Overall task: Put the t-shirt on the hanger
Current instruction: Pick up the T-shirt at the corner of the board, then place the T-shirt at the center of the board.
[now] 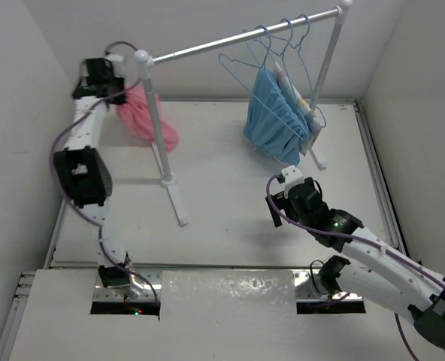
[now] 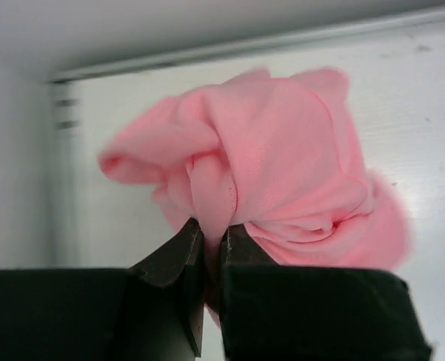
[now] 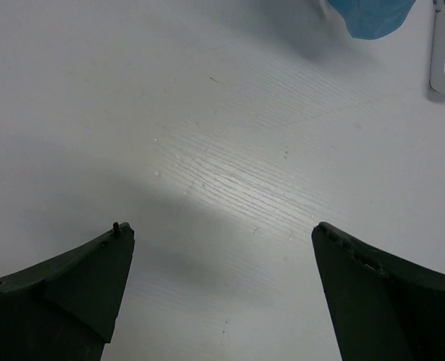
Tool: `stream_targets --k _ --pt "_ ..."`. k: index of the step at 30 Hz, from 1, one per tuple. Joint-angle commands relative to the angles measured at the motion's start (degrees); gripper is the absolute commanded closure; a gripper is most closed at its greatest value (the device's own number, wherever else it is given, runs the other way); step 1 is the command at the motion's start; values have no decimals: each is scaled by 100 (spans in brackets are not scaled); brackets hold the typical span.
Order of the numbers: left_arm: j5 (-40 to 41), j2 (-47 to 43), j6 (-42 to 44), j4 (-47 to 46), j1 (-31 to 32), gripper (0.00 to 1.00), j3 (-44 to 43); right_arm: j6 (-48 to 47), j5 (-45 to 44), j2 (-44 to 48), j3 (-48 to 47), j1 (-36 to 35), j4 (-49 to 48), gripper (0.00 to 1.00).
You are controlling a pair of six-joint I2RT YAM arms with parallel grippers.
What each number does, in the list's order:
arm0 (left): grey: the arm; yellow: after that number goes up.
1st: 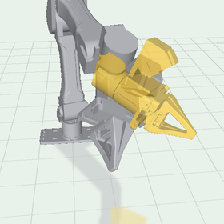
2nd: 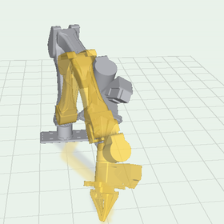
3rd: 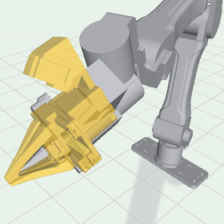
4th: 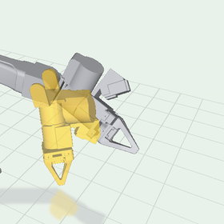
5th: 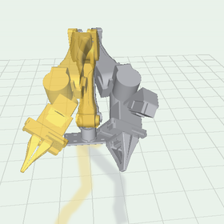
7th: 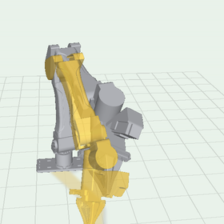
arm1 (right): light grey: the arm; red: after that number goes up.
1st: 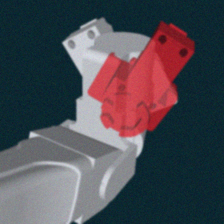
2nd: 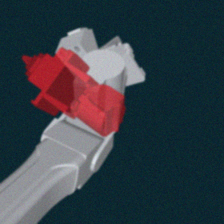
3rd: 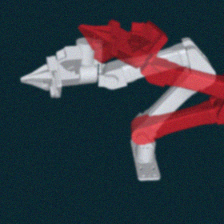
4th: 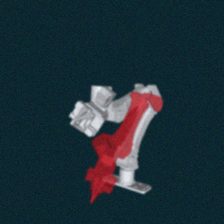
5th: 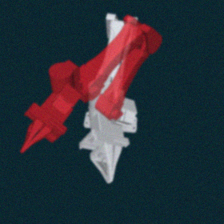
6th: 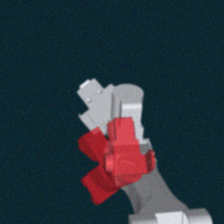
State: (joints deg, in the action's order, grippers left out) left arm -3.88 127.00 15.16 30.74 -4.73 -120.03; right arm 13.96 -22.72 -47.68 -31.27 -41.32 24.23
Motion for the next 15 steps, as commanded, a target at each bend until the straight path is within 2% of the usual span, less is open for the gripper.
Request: stream_targets --k 1,5,7,8,10,11,12,15 --pt "-665 -1886 284 -7 -879 100 441 2 109 215 -160 28 29 1" --pt "-518 -3354 1644 239 -889 100 1594 -103 451 391 -239 28 12 1" --pt "-255 -4143 1920 336 -898 100 2077 -139 628 426 -301 28 -32 1" --pt "77 -4357 2156 353 -898 100 2176 -174 802 444 -362 28 -58 1" --pt "168 -4911 2420 694 -898 100 2299 -209 953 409 -433 28 -67 1" --pt "-49 -5043 2700 931 -898 100 2265 -253 1032 374 -511 28 -50 1" --pt "-269 -5245 2833 1560 -889 100 2117 -270 1137 347 -556 28 -24 1" --pt "-1717 -5519 3650 3040 -837 100 1835 -297 1340 251 -644 36 29 1"
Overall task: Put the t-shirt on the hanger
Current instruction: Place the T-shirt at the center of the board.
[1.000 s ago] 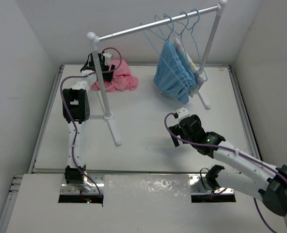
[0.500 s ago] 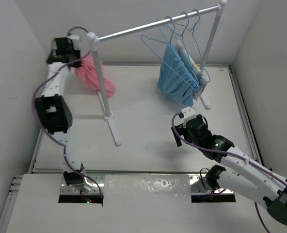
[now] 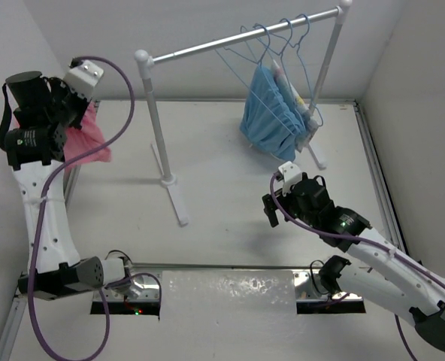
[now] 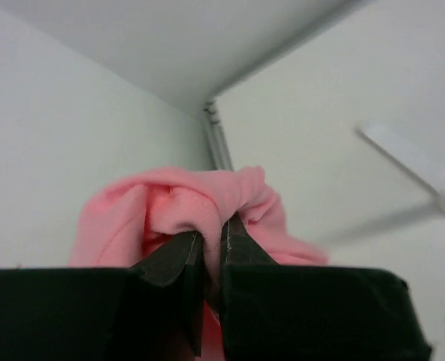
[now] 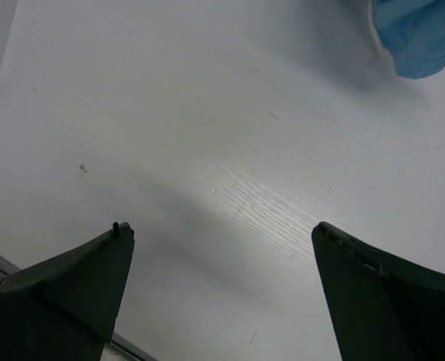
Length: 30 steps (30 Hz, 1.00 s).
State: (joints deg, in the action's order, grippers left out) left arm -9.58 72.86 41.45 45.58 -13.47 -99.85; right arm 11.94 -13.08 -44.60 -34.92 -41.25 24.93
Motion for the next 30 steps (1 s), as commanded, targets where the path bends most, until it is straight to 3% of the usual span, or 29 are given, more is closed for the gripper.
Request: stream_targets --k 1,2,6,10,14,17,20,23,25,27,28,30 --pt "-1934 -192 1493 1846 125 100 -157 -105 420 -40 -279 30 -93 1" --pt "-2351 -437 1767 2249 230 100 -79 -96 481 -23 -270 21 -128 1" --pt "-3083 -984 1796 2236 1624 100 719 1 683 -14 -287 30 -260 1" --pt "-4372 -984 1832 2482 1804 100 836 88 824 -14 -288 30 -269 1" --pt "-5964 -1002 1613 2027 1848 100 1274 141 860 21 -270 21 -322 1" --pt "-6354 -879 428 896 2050 100 1556 203 895 21 -340 21 -270 1" --pt "-6556 -730 136 593 2278 100 1960 299 746 21 -393 30 -111 1" --pt "-6023 -650 -652 -379 2961 100 2678 317 719 -22 -305 21 -111 1" --pt "-4750 -607 -1743 -1466 3663 95 3031 317 719 -136 -305 30 -129 1" --pt "-3505 -554 -1983 -1832 4062 81 3393 317 702 -268 -392 30 -85 1" --pt "-3202 -475 -1931 -1929 4203 63 3437 326 641 -303 -428 21 -50 1" --pt "-2561 -387 -1711 -1904 4309 49 3385 309 430 -330 -507 21 99 1"
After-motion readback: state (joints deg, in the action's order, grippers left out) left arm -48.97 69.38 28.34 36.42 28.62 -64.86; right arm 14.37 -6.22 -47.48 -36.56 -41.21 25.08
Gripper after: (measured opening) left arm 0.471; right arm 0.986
